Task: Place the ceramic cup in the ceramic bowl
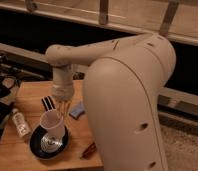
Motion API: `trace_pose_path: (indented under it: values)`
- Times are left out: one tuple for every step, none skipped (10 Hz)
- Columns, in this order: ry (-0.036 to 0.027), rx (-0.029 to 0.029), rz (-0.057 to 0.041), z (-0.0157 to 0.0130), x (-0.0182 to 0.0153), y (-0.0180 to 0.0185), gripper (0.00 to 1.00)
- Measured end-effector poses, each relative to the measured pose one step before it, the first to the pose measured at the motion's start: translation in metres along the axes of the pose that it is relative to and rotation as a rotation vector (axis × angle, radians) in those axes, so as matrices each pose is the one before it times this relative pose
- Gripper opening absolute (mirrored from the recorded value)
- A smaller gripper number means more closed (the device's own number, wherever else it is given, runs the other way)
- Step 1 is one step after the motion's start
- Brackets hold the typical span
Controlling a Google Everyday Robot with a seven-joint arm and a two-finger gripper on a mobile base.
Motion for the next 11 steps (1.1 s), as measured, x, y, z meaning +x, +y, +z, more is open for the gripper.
trace_pose_path:
  values:
    - [0.01722, 0.00092, -0.00951, 0.00373, -0.00017, 0.00438, 0.09]
    - [0.00601, -0.00055, -0.00332, 0.00137, 0.00001, 0.00145, 0.09]
    - [0.0071, -0.00239, -0.0037, 0.00158, 0.0009, 0.00261, 0.09]
    - [0.00749, -0.00182, -0.00211, 0.00206, -0.00019, 0.00147, 0.09]
    - [0.01519, -0.00209, -0.00272, 0.00397, 0.00018, 0.0008, 0.09]
    - [0.00782, -0.00104, -0.00349, 0.00391, 0.00196, 0.00383, 0.09]
    - [0.00913, -0.00258, -0.00781, 0.00426, 0.00091, 0.0065, 0.09]
    - [0.01329, -0.00352, -0.00693, 0.00228, -0.00304, 0.0027, 0.09]
    - [0.01108, -0.00302, -0.00122, 0.00032, -0.00295, -0.0017, 0.09]
    - [0.00736, -0.00384, 0.00001, 0.0003, -0.00155, -0.00089, 0.09]
    - [0.0096, -0.00389, -0.00297, 0.00264, -0.0029, 0.00454, 0.09]
